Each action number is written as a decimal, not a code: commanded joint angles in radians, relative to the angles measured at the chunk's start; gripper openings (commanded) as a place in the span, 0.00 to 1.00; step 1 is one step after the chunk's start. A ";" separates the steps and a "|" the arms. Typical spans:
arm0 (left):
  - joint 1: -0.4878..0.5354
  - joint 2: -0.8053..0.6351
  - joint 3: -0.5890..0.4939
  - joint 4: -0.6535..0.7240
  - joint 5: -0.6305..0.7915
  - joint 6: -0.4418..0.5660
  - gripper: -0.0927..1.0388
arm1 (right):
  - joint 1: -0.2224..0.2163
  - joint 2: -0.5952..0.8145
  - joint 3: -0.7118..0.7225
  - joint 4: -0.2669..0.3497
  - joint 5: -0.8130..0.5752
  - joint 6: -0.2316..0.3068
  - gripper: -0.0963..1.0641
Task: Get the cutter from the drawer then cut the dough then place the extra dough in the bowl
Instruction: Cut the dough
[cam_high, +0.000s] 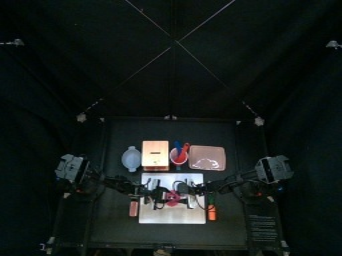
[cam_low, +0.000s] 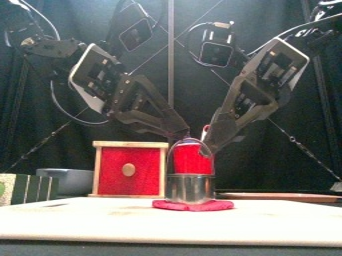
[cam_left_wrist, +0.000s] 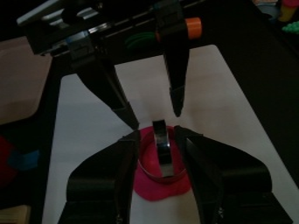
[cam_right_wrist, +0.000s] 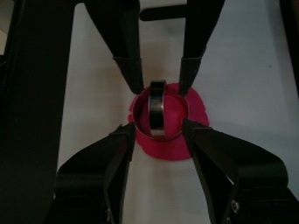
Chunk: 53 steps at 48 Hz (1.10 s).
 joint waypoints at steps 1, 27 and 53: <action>0.003 -0.038 0.017 0.003 -0.048 0.000 0.75 | -0.002 -0.043 -0.028 0.000 -0.003 0.002 0.80; -0.052 0.097 0.080 -0.098 -0.218 -0.003 0.48 | -0.002 -0.023 -0.091 0.000 0.054 -0.003 0.80; -0.055 0.184 0.038 -0.138 -0.178 -0.005 0.45 | 0.000 0.043 -0.129 0.000 0.109 0.000 0.80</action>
